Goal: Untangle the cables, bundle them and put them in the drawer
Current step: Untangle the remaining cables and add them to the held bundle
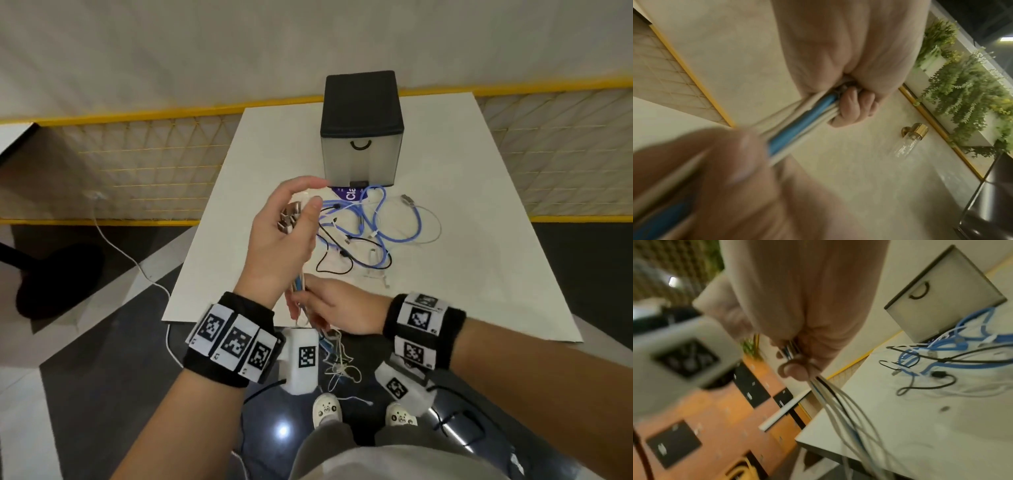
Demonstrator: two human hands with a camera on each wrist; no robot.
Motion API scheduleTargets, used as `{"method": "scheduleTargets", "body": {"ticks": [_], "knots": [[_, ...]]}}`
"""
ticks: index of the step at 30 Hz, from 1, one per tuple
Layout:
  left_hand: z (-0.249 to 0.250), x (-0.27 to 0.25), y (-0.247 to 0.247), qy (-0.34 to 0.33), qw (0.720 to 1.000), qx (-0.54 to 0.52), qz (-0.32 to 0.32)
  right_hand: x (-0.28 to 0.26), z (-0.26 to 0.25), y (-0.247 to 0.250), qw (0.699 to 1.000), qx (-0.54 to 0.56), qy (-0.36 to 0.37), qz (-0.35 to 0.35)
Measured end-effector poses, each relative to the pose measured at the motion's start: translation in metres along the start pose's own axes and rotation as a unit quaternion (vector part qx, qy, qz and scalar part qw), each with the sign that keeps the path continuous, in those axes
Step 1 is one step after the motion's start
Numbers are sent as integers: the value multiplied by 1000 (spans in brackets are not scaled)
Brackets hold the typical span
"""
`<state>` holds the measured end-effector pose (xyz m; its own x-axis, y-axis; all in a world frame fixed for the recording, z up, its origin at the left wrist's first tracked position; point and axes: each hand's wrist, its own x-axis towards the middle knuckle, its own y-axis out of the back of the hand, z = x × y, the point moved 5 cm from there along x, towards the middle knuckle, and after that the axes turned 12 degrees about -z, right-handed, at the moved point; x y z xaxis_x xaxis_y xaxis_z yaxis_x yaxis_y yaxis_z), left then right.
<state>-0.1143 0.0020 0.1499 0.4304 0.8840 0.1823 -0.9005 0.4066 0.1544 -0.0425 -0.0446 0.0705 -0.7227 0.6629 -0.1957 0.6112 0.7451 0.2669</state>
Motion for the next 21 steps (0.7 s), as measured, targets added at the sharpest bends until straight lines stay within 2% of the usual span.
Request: {"method": "scheduleTargets", "body": {"ticks": [3,6,8,9,10,12,14,15,18,21], "knots": [[-9,-1,7,7,998,-39,52,4,34,-9,997,-70,-38,-3],[-19,-1,14,20,993,-69,93,5,60,-7,992,-87,-75,-56],[-22,5,21,27,990,-84,113,-1,74,7,983,-125,-102,-87],[-23,8,26,32,987,-91,125,-4,80,17,982,-140,-104,-75],[-25,11,30,36,985,-100,138,-8,86,30,984,-140,-99,-40],[-30,16,37,45,979,-117,160,-16,99,63,985,-108,-96,88],[-36,21,37,50,976,-124,171,-23,113,99,958,-117,-130,227],[-39,24,36,52,976,-122,175,-25,120,113,941,-132,-154,270],[-46,33,30,61,974,-111,187,-24,139,146,909,-174,-215,311],[-53,41,26,68,974,-109,189,-10,152,161,903,-176,-252,300]]}}
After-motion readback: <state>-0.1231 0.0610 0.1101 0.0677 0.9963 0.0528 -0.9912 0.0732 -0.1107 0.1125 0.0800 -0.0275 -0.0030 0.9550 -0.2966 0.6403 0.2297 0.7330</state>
